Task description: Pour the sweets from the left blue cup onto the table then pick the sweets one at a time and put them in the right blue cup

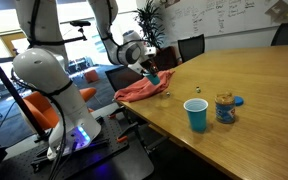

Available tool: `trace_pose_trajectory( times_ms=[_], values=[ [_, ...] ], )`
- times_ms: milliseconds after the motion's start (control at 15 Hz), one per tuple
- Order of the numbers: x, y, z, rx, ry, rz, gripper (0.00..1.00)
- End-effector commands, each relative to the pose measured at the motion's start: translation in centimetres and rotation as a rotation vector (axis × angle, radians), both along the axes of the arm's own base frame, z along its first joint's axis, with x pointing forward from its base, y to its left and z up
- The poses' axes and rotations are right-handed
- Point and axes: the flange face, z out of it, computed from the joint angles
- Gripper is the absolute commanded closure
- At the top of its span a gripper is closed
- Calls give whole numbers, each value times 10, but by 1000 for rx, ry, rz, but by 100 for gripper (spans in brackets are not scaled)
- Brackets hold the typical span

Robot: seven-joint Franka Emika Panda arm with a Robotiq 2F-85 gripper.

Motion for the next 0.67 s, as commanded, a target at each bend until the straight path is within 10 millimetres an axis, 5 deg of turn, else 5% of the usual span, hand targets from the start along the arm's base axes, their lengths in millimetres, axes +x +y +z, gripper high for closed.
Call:
trace_pose_trajectory(
  times_ms=[0, 600],
  values=[
    [33, -12, 22, 22, -39, -33, 100],
    [113, -31, 31, -85, 171, -112, 100]
  ],
)
